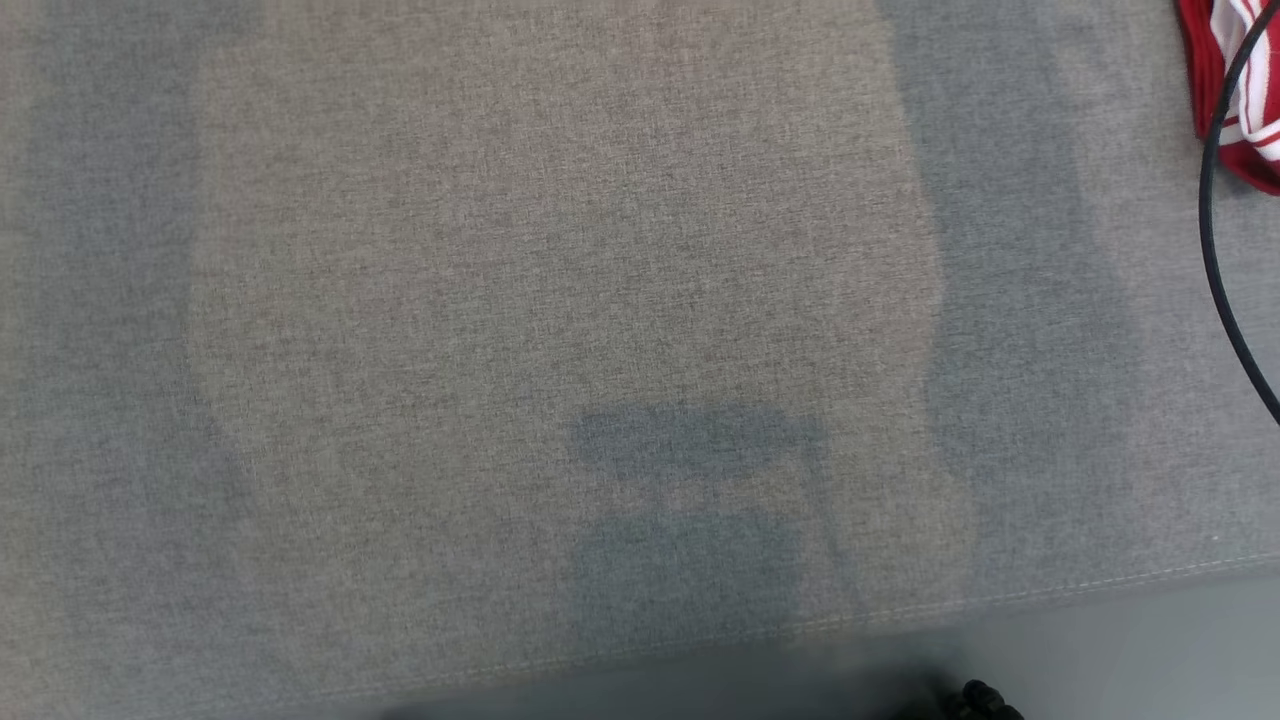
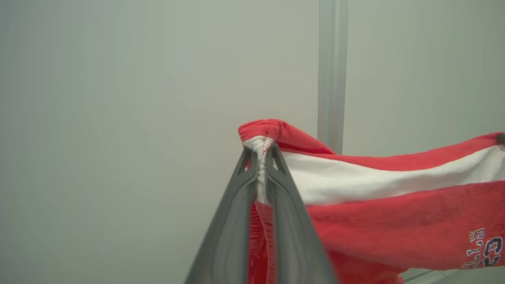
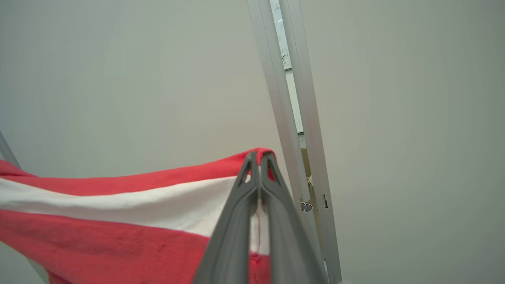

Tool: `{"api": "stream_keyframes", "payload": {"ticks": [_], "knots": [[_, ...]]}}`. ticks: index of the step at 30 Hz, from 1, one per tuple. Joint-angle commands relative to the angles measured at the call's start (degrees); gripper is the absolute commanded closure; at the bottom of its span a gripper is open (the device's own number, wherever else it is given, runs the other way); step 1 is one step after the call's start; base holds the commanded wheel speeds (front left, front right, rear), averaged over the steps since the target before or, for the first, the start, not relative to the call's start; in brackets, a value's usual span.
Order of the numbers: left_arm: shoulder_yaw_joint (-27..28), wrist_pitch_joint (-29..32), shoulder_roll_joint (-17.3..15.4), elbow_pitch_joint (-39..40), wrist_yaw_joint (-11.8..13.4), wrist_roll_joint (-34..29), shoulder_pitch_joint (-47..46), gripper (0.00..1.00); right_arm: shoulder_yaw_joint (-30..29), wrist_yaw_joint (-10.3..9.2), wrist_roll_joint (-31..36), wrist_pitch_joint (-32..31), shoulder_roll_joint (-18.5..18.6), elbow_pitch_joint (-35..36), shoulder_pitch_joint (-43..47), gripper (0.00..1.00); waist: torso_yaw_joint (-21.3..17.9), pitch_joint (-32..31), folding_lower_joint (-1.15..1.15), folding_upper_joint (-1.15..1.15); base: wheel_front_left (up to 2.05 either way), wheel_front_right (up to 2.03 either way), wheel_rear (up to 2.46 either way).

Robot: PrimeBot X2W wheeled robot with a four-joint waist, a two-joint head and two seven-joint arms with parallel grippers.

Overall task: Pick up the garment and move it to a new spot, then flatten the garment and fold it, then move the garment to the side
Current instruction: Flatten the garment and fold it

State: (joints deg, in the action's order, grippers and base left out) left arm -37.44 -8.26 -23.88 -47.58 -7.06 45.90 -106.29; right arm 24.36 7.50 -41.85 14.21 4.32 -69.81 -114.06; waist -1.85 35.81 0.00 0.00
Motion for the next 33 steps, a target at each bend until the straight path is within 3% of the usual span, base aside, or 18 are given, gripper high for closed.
{"api": "stream_keyframes", "payload": {"ticks": [1,10,19,28,33], "knots": [[-0.13,-0.96,0.49,-0.35,-0.26,0.83,1.28,1.00,0.44,-0.02,0.40,0.23,0.07,-0.25,0.83,1.00,1.04,1.79,0.00,0.00,0.00,0.00,0.00],[-2.78,-5.25,-1.20,3.32,-0.42,4.24,7.40,1.00,5.16,-0.02,-1.15,-0.43,0.80,3.85,6.70,1.00,1.68,3.18,0.00,0.00,0.00,0.00,0.00],[-2.53,-6.91,-5.36,10.55,-0.44,6.83,22.86,1.00,11.74,-0.02,-7.87,-0.31,4.25,15.18,21.39,1.00,1.50,-1.85,0.00,0.00,0.00,0.00,0.00],[5.90,-6.96,-6.93,21.01,0.88,3.93,44.94,1.00,15.89,-0.02,-15.68,0.43,11.22,26.39,38.82,1.00,1.01,-9.73,0.00,0.00,0.00,0.00,0.00],[10.74,-6.97,-5.71,27.81,2.04,1.97,59.00,1.00,18.37,-0.03,-19.03,0.70,14.90,33.79,49.51,1.00,0.47,-13.92,0.00,0.00,0.00,0.00,0.00]]}}
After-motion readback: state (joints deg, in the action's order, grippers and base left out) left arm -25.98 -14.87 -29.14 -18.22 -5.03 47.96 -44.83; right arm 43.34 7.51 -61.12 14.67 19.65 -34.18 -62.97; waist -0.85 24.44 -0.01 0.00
